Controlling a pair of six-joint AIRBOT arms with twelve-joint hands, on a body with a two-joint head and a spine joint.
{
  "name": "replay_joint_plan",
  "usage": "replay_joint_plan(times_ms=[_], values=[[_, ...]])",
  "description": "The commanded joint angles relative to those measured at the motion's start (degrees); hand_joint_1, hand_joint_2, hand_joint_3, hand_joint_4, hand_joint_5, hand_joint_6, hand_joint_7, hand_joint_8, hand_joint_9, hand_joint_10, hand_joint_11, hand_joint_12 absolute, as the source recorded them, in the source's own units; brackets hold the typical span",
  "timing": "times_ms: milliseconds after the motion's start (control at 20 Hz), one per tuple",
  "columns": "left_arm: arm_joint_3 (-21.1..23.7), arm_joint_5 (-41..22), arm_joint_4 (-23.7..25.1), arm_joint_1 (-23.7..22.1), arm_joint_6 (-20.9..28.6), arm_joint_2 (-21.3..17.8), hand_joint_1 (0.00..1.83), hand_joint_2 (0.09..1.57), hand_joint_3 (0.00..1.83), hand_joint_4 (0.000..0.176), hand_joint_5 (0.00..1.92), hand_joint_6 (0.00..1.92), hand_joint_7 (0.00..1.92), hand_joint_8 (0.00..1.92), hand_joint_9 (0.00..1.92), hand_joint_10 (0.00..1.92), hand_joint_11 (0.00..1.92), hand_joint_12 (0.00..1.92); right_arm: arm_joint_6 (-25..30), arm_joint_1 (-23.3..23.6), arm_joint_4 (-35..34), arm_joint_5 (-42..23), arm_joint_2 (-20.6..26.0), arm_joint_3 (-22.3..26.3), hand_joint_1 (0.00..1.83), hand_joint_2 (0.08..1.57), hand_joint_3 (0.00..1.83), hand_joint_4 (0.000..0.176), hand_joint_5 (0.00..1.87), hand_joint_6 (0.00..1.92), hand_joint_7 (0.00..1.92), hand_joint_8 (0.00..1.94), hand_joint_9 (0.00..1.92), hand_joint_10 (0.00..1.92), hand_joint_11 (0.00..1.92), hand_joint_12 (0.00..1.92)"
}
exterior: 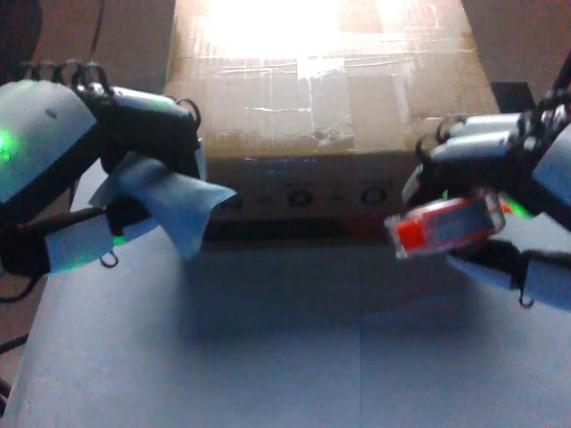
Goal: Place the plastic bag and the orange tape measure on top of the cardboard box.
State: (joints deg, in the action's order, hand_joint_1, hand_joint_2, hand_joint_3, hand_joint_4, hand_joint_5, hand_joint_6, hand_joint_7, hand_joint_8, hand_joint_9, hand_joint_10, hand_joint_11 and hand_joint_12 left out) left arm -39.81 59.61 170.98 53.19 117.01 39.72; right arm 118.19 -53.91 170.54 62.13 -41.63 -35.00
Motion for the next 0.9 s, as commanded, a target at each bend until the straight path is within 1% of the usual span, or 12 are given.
replay_joint_plan(times_ms=[0,50,100,150,300,400,500,550,700,750,800,850], values=[[-0.29,7.48,1.60,-1.11,0.13,-0.08,1.26,1.14,0.00,0.000,0.85,1.09,0.99,1.08,1.00,1.12,0.93,1.54,0.02,0.75,2.04,7.85,0.10,-0.22,1.32,1.17,0.00,0.000,0.97,0.78,0.84,1.47,0.85,1.68,1.04,1.88],[-0.64,7.56,1.60,-2.82,0.06,0.25,1.38,1.10,0.00,0.000,0.89,0.89,1.02,0.98,1.00,1.24,0.90,1.55,0.01,0.75,2.04,10.08,0.09,-0.39,1.20,1.11,0.00,0.000,1.03,0.92,0.97,1.75,1.05,1.85,1.10,1.91],[-0.85,7.56,1.60,-3.90,-0.02,0.52,1.28,1.12,0.01,0.000,0.89,0.95,1.03,1.09,0.99,1.18,0.88,1.58,0.00,0.75,2.04,11.03,0.10,-0.47,1.17,1.13,0.00,0.000,0.97,1.06,0.97,1.88,1.06,1.91,1.14,1.92],[-1.30,7.64,1.60,-5.11,-0.44,0.95,1.36,1.12,0.00,0.000,0.89,0.87,0.99,1.08,0.97,1.30,0.89,1.60,0.00,0.95,2.04,11.97,0.09,-0.98,1.21,1.06,0.00,0.000,1.13,0.77,0.98,1.92,1.08,1.92,1.16,1.92],[-3.18,7.69,1.60,-7.93,-0.86,2.62,1.38,1.14,0.00,0.000,0.87,0.88,0.92,1.16,0.94,1.39,0.88,1.66,-0.01,3.79,1.89,12.17,-0.01,-2.57,1.22,1.02,0.00,0.000,1.23,0.60,0.98,1.93,1.08,1.92,1.17,1.92],[-5.20,7.66,1.60,-9.72,-0.78,4.19,1.39,1.10,0.00,0.000,0.87,0.87,1.02,0.96,1.07,1.22,1.00,1.47,-0.84,5.80,1.50,12.17,-0.09,-3.75,1.22,1.02,0.00,0.000,1.21,0.62,0.99,1.93,1.09,1.92,1.17,1.92],[-7.22,7.01,1.60,-11.96,-0.75,5.95,1.39,1.08,0.00,0.000,0.93,0.83,1.07,0.88,1.06,1.17,0.94,1.45,-5.37,8.15,0.68,12.17,-0.24,-4.20,1.22,1.01,0.00,0.000,1.21,0.62,0.99,1.93,1.09,1.92,1.17,1.92],[-8.26,6.05,1.60,-13.09,-0.76,6.86,1.38,1.13,0.00,0.000,0.83,1.00,0.97,1.03,0.95,1.27,0.92,1.48,-6.69,9.14,0.49,12.16,-0.65,-4.71,1.22,1.01,0.00,0.000,1.23,0.59,0.98,1.93,1.08,1.92,1.17,1.92],[-11.99,2.05,1.60,-17.02,-0.76,10.20,1.38,1.14,0.00,0.000,0.83,0.99,0.93,1.09,0.92,1.35,0.90,1.59,-6.91,11.38,-0.48,12.13,-3.91,-8.97,1.22,1.01,0.00,0.000,1.21,0.62,0.99,1.93,1.09,1.92,1.17,1.92],[-13.11,0.96,1.60,-18.16,-0.79,11.11,1.37,1.16,0.00,0.000,0.78,1.04,0.88,1.16,0.88,1.43,0.89,1.61,-6.91,12.10,-0.51,12.10,-4.89,-10.19,1.22,1.00,0.00,0.000,1.24,0.57,1.23,1.81,1.38,1.92,1.44,1.92],[-14.02,0.03,1.60,-19.01,-0.80,11.80,1.37,1.15,0.00,0.000,0.79,1.08,0.91,1.10,0.91,1.35,0.88,1.53,-6.91,12.89,-0.51,11.87,-5.85,-11.35,1.22,1.01,0.00,0.000,1.22,0.60,1.29,1.84,1.46,1.92,1.53,1.92],[-15.34,-0.73,1.60,-19.94,-0.81,12.76,1.37,1.14,0.00,0.000,0.82,1.17,0.94,0.99,0.93,1.24,0.81,1.45,-6.91,14.29,-0.48,11.18,-7.33,-13.16,1.27,1.07,0.00,0.000,1.12,0.55,1.10,1.33,1.26,1.57,1.24,1.79]])
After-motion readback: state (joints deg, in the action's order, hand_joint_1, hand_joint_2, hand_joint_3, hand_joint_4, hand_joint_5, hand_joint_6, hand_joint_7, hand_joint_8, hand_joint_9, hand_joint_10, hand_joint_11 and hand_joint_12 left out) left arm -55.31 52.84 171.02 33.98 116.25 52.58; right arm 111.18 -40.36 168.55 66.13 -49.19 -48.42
